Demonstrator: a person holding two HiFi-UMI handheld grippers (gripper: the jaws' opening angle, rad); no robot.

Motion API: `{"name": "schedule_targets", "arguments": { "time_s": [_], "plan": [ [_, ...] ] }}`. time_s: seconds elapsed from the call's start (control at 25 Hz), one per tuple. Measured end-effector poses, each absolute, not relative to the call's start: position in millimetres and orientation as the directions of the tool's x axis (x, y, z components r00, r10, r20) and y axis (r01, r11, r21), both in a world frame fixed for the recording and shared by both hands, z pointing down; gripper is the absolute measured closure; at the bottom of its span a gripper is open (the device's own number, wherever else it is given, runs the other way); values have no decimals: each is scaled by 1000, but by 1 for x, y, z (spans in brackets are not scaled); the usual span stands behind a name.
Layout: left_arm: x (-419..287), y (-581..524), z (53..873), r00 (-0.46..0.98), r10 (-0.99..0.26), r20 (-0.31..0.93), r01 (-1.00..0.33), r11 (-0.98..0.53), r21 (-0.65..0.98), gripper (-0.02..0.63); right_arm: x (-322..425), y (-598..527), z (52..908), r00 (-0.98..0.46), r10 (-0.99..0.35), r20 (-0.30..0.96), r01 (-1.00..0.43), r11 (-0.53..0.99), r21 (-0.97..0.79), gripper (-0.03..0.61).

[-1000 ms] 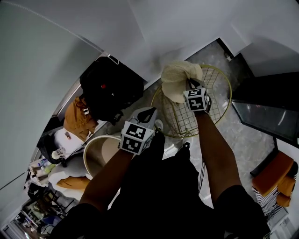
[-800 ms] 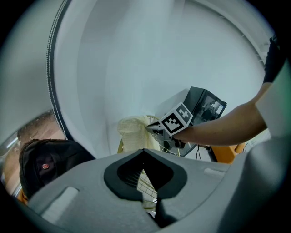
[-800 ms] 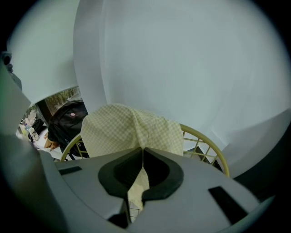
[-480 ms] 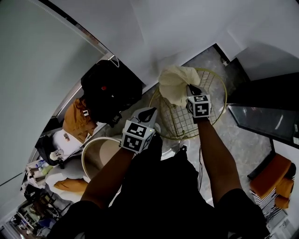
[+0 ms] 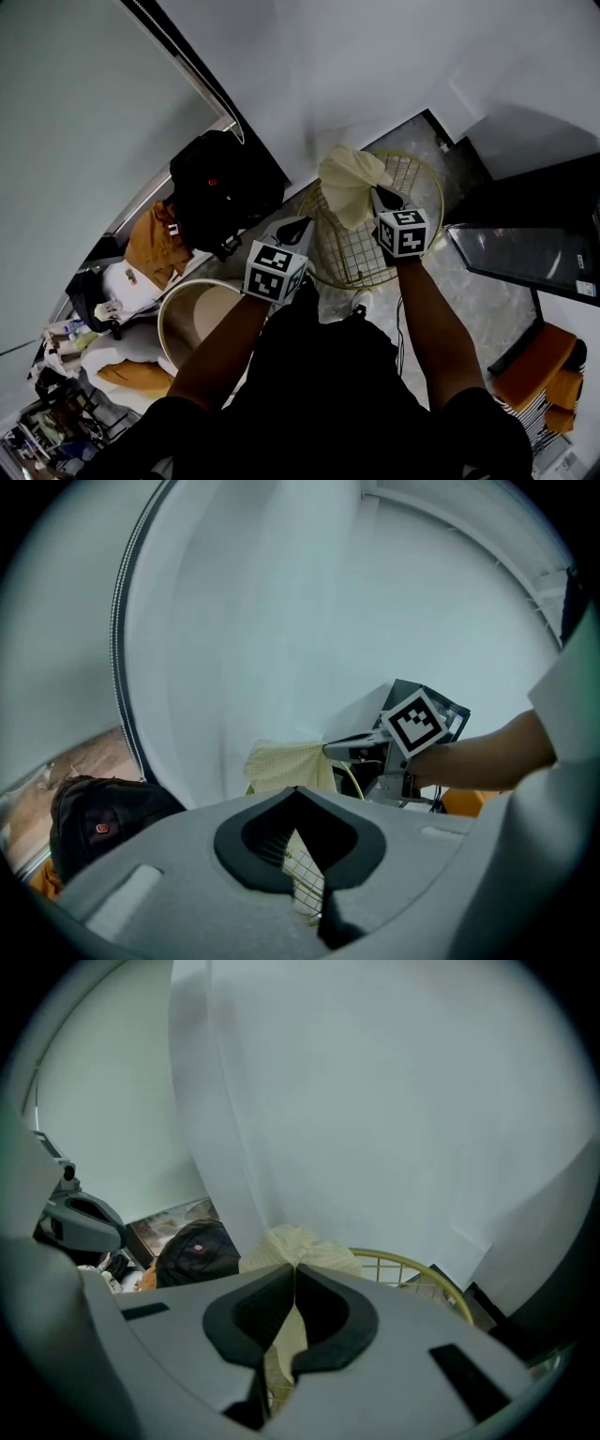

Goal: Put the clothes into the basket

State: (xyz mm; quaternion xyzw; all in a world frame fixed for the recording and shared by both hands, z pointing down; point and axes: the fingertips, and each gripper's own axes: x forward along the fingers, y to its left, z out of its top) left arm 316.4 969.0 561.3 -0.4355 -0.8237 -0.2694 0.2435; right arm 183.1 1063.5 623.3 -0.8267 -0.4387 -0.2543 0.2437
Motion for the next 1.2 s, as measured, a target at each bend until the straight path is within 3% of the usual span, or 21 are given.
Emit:
{"name": "schedule_targets", "arguments": {
  "time_s": [0.6,1.2],
  "plan": [
    [303,931,513,-463,676,573,882,415,224,611,170,1013,531,604,610,513,785,-565,-254,558],
    [234,871,479,-464,723,512,884,414,216,611,106,922,482,664,614,427,746,-580,-326,558]
  ]
}}
